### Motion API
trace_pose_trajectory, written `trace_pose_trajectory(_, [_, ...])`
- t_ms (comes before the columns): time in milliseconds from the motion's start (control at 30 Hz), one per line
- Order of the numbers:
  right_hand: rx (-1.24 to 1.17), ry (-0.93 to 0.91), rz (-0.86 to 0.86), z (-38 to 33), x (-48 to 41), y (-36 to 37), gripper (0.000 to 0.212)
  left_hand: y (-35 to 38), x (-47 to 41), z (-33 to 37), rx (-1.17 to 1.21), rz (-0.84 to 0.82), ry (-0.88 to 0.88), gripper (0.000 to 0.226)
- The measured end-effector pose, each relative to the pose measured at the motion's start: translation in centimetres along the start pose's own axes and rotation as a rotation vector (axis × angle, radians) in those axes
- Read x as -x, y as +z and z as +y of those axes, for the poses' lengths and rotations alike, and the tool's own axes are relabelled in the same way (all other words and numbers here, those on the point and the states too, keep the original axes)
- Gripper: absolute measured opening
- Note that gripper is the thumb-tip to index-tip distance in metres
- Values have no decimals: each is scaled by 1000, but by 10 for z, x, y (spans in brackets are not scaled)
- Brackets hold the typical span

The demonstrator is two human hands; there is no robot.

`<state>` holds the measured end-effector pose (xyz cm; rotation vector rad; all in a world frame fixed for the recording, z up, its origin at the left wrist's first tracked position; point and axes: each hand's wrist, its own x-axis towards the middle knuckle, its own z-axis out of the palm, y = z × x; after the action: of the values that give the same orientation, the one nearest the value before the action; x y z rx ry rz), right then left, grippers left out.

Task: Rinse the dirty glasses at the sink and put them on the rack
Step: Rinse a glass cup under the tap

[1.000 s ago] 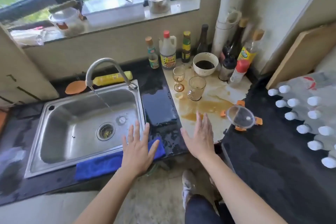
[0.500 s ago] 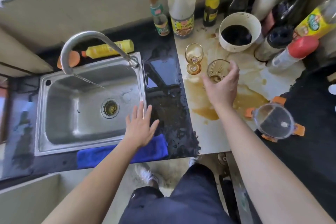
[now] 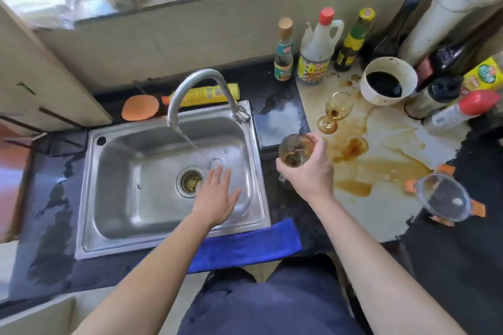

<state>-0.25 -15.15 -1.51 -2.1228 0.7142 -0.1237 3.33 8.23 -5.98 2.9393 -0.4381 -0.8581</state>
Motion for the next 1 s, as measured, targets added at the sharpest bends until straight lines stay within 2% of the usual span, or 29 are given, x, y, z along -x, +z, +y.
trace_pose_trajectory(233, [-21,-20,-184,-95,31,106,88,-34,9,-135,71,108,-24,71])
trace_pose_trajectory(400, [-20,-29,-171,-138,42,153,91,-44,8,-190,128,156,5,73])
trace_pose_trajectory(633, [12,-58,-170,-160,40,171,81,-48,-11,-193,424,158,7,72])
trace_pose_trajectory(833, [-21,-33,-229,-160,29,170,79,-45,-27,-183,323,138,155,85])
trace_pose_trajectory(1000, [-135,57,-259,-156,24,170,75,-41,-42,-178,325,143,201,94])
